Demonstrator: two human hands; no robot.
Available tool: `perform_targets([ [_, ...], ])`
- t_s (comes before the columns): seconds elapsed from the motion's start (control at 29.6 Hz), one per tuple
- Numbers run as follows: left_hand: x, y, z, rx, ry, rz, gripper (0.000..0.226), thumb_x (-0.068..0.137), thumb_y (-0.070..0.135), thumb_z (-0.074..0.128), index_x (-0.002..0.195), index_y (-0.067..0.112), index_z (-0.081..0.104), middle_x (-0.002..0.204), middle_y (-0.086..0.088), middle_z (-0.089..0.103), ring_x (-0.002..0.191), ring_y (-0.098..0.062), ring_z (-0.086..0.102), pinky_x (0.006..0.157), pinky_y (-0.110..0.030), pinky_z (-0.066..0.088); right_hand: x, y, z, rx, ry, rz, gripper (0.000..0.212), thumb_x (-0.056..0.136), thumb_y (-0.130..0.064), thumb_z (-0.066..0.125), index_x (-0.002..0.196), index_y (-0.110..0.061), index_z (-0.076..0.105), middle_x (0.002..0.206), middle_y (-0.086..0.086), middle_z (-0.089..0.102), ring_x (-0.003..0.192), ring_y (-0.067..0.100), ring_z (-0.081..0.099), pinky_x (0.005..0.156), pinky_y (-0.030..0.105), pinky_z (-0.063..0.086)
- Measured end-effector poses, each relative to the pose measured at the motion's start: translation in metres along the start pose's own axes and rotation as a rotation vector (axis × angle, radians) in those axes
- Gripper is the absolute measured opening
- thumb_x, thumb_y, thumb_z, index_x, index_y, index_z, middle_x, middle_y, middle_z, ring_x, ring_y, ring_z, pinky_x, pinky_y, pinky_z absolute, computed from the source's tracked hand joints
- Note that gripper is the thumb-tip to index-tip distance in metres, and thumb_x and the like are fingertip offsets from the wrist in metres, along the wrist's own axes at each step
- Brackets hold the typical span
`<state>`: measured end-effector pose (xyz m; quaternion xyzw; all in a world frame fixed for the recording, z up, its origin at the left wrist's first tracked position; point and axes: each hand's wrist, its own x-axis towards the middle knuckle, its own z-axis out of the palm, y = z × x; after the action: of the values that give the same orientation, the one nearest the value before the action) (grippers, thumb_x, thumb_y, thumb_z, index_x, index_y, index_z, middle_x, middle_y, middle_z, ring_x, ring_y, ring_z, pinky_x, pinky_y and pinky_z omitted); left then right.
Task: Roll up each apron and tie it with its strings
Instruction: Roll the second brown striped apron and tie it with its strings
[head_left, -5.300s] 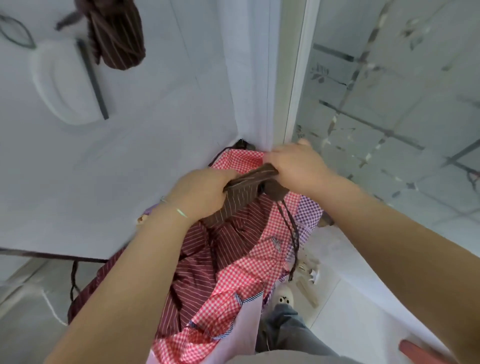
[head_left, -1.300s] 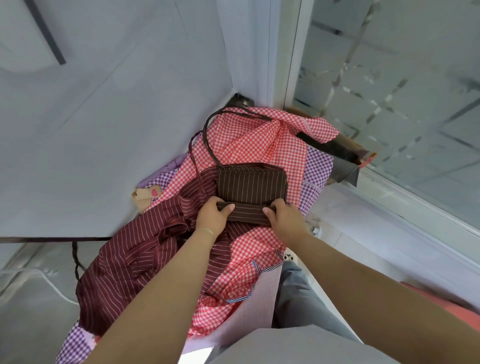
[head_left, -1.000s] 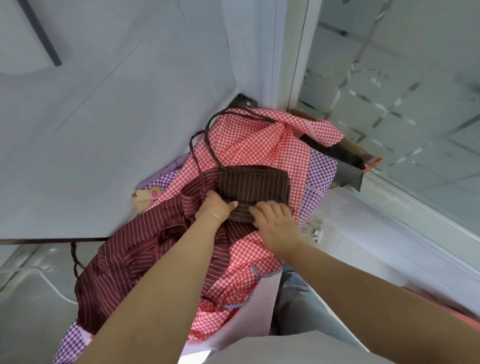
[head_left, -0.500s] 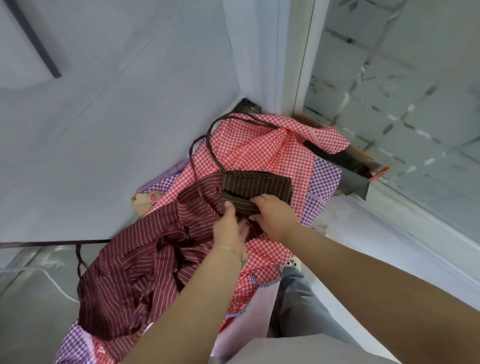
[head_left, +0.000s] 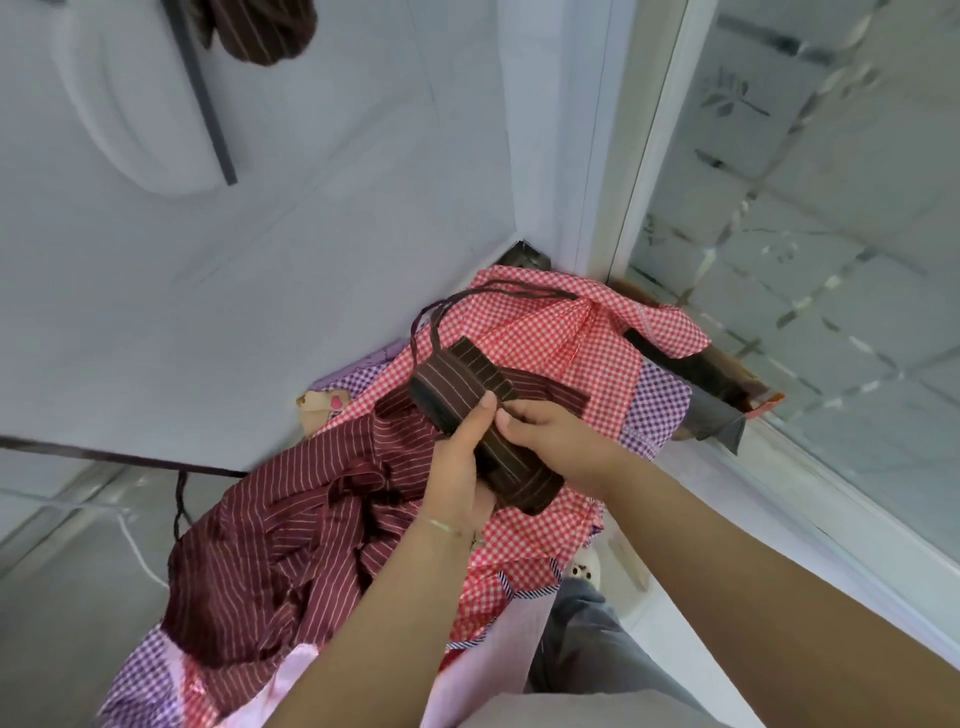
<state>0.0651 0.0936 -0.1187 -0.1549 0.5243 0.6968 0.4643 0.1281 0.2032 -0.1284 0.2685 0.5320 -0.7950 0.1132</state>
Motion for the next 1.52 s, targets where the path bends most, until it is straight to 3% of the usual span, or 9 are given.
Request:
perform_targets([
  [0.17, -0.017, 0.01, 0.002, 0.069, 0.108, 0.091, 0.027, 0.088, 0.017, 0.065, 0.11, 0.003, 0.066, 0.109, -0.021, 0.068, 0.101, -0.032, 0.067, 0.089, -0.047, 0.055, -0.007, -0.003, 0.021, 0.223, -0.004, 0.052, 0.035, 0.096, -0.034, 0.053, 0.117, -0.007, 0.062, 0.11, 0.015, 0.068, 0.102, 0.029, 0.066, 0.09, 0.042, 0.054],
  [0.3, -0.019, 0.018, -0.002, 0.078, 0.286, 0.221, 0.028, 0.087, 0.013, 0.063, 0.116, 0.011, 0.063, 0.11, -0.017, 0.069, 0.1, -0.031, 0.067, 0.09, -0.045, 0.054, -0.011, -0.001, 0.059, -0.596, 0.52, -0.214, 0.026, 0.099, -0.033, 0.049, 0.118, -0.018, 0.054, 0.113, 0.0, 0.058, 0.098, 0.014, 0.058, 0.087, 0.031, 0.051],
  [0.41, -0.023, 0.03, -0.002, 0.175, 0.357, 0.376, 0.023, 0.087, 0.01, 0.063, 0.108, 0.017, 0.062, 0.1, -0.012, 0.069, 0.094, -0.028, 0.066, 0.091, -0.047, 0.053, -0.023, -0.003, 0.087, -0.836, 0.519, -0.428, 0.035, 0.1, -0.021, 0.041, 0.133, -0.018, 0.051, 0.122, 0.0, 0.054, 0.109, 0.015, 0.053, 0.088, 0.027, 0.047],
  [0.54, -0.035, 0.039, -0.002, 0.208, 0.243, 0.339, 0.038, 0.088, 0.032, 0.067, 0.121, 0.021, 0.053, 0.109, -0.006, 0.068, 0.101, -0.021, 0.065, 0.095, -0.042, 0.051, -0.026, 0.001, 0.096, -0.762, 0.47, -0.47, 0.041, 0.098, -0.019, 0.047, 0.139, -0.019, 0.044, 0.125, -0.001, 0.053, 0.113, 0.01, 0.052, 0.097, 0.027, 0.046],
  [0.68, -0.046, 0.038, 0.003, 0.248, 0.155, 0.413, 0.052, 0.087, 0.054, 0.058, 0.131, 0.028, 0.045, 0.116, 0.002, 0.065, 0.107, -0.014, 0.063, 0.099, -0.042, 0.049, -0.026, -0.016, 0.097, -0.537, 0.475, -0.479, 0.02, 0.099, -0.026, 0.049, 0.116, -0.023, 0.059, 0.1, -0.013, 0.063, 0.093, 0.002, 0.061, 0.08, 0.02, 0.05],
  [1.01, -0.064, 0.057, 0.006, 0.222, 0.05, 0.524, 0.029, 0.083, 0.027, 0.074, 0.11, 0.023, 0.065, 0.102, 0.0, 0.074, 0.095, -0.015, 0.07, 0.087, -0.037, 0.056, -0.025, -0.048, 0.113, 0.544, 0.22, -0.266, 0.034, 0.103, -0.032, 0.041, 0.123, -0.015, 0.062, 0.117, 0.01, 0.068, 0.11, 0.023, 0.065, 0.097, 0.039, 0.05],
  [1.18, -0.064, 0.064, -0.006, 0.371, 0.068, 0.553, 0.036, 0.083, 0.026, 0.074, 0.116, 0.023, 0.058, 0.101, 0.003, 0.072, 0.094, -0.011, 0.069, 0.085, -0.033, 0.056, -0.019, -0.053, 0.113, 0.054, 0.413, -0.277, 0.026, 0.104, -0.027, 0.038, 0.102, -0.022, 0.064, 0.102, 0.004, 0.072, 0.093, 0.016, 0.069, 0.086, 0.035, 0.056],
  [1.32, -0.067, 0.072, -0.024, 0.829, 0.155, 0.705, 0.033, 0.086, 0.02, 0.066, 0.112, 0.025, 0.047, 0.095, 0.014, 0.061, 0.086, -0.002, 0.06, 0.071, -0.015, 0.044, -0.02, -0.052, 0.104, -0.168, 0.583, -0.332, 0.027, 0.099, -0.01, 0.043, 0.126, -0.012, 0.048, 0.119, 0.0, 0.055, 0.105, 0.013, 0.057, 0.093, 0.024, 0.046],
  [1.52, -0.075, 0.07, -0.036, 1.204, 0.07, 0.814, 0.05, 0.084, 0.027, 0.065, 0.127, 0.028, 0.039, 0.109, 0.01, 0.064, 0.095, -0.011, 0.064, 0.08, -0.037, 0.054, -0.023, -0.077, 0.109, -0.104, 0.447, -0.534, 0.053, 0.084, -0.022, 0.073, 0.127, -0.02, 0.041, 0.115, -0.004, 0.06, 0.1, 0.002, 0.062, 0.079, 0.017, 0.053],
])
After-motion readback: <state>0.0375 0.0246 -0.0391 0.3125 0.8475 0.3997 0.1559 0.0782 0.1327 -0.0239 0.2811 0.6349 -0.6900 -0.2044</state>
